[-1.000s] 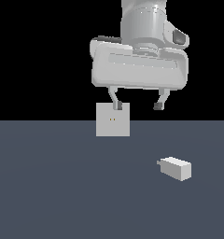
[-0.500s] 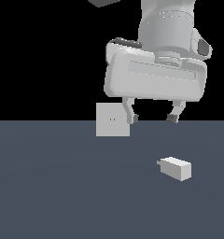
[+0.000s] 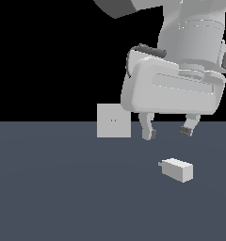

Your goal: Plug the charger into the wall socket.

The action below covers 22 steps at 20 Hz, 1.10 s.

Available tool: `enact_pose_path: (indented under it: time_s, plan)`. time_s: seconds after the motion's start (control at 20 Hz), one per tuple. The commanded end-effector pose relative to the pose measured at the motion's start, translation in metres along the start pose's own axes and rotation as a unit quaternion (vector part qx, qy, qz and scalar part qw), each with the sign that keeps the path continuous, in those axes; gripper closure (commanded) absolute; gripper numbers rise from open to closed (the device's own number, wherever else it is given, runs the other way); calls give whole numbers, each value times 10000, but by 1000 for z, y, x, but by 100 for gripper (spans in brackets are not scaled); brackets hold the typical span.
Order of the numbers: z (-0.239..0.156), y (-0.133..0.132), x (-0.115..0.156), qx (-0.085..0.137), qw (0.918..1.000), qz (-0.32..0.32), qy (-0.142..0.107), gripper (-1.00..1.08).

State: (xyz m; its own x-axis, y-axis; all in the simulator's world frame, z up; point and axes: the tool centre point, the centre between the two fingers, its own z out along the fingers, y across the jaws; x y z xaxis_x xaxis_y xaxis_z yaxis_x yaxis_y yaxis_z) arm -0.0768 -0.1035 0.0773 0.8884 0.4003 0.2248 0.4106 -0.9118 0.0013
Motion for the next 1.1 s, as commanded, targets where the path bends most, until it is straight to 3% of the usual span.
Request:
enact_pose_path:
  time_s: [0.0,1.05]
  plan:
    - [4,3,-4,21,9999,-93,51,-92]
    - [22,9,-15,74,9995,-275,141,-92]
